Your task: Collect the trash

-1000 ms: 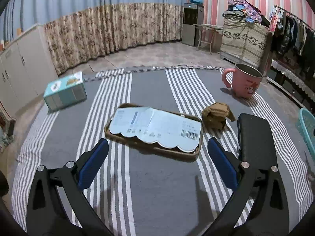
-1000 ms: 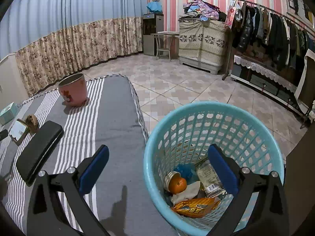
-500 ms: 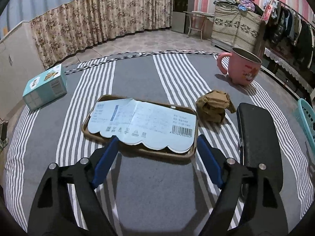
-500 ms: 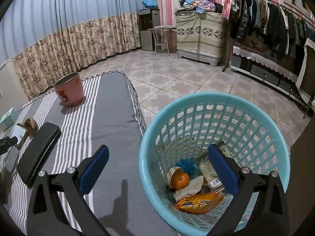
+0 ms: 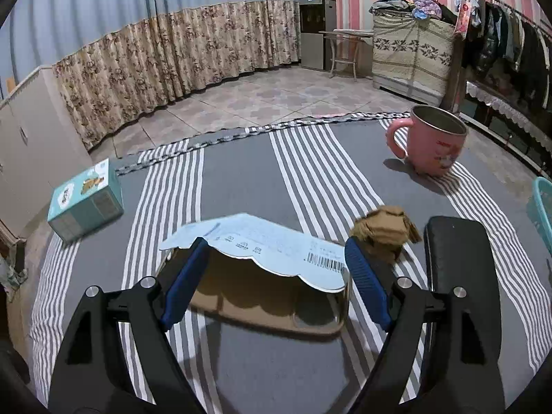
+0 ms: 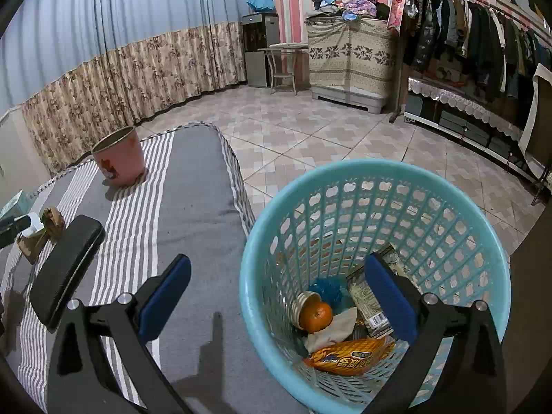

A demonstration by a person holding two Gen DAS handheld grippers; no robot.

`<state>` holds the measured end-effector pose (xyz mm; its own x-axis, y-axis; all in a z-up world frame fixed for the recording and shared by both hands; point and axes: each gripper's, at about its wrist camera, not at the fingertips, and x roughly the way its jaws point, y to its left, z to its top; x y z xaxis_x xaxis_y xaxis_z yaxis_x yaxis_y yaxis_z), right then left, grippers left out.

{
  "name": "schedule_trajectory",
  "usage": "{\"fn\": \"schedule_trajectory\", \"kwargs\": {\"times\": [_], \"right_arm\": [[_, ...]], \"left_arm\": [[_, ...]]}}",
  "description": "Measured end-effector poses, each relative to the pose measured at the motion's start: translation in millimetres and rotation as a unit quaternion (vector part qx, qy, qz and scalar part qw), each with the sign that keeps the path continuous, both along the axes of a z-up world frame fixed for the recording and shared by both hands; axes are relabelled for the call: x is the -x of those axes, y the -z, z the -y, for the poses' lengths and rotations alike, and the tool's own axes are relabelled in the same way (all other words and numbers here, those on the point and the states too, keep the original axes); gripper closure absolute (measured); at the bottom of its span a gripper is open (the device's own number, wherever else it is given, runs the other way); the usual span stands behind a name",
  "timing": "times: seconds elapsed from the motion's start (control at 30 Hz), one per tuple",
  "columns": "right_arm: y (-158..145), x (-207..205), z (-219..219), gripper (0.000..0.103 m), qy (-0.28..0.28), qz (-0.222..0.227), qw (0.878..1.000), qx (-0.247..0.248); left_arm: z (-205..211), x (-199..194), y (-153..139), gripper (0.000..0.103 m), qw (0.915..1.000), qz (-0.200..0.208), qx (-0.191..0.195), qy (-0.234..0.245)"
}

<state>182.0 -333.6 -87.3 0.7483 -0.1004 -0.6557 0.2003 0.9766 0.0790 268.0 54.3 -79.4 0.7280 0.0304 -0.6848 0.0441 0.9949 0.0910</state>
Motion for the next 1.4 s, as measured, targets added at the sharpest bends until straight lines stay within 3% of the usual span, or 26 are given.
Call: {"fn": "schedule_trajectory", "kwargs": {"times": [0.27,0.37,0.47,0.63,0.87,1.1,1.4], "right_arm": [[0.5,-0.4,-0.7,0.005,-0.001,0.000,1.000,0.000],[0.4,-0.2,-1.3,0.005,-0.001,0.001,1.000,0.001],[1.1,-0.3,-1.4,0.005,-0.004,0.002,1.000,0.003],[1.1,-0.6,-1.1,0.005,-0.005,0.004,1.000,0.002],[0.1,-0.5,3.7,0.005,-0.005,0.010,1.000,-0.004],[0.0,-0.3,4.6,0.005,-0.006,0.011,1.000,-0.001],[-9.5,0.2,0.3,0.005,-0.021,0.019,0.999,0.018]], "left_arm": [[4.4,2.4,5.0,0.027,0.9995,0.007,-0.027,-0.016],[5.4,4.3,4.9,0.033,0.9990,0.014,-0.033,-0.028],[2.1,6.3,2.4,0.043,0.9985,0.020,-0.029,-0.041],[-8.7,3.7,-4.0,0.070,0.9978,0.029,-0.013,-0.059],[-13.1,-7.0,-14.4,0.094,0.9975,0.034,-0.002,-0.062],[-11.1,-17.5,-28.2,0.103,0.9983,0.039,0.003,-0.043],[-10.7,-22.5,-35.2,0.103,0.9984,0.052,0.001,-0.021]]}}
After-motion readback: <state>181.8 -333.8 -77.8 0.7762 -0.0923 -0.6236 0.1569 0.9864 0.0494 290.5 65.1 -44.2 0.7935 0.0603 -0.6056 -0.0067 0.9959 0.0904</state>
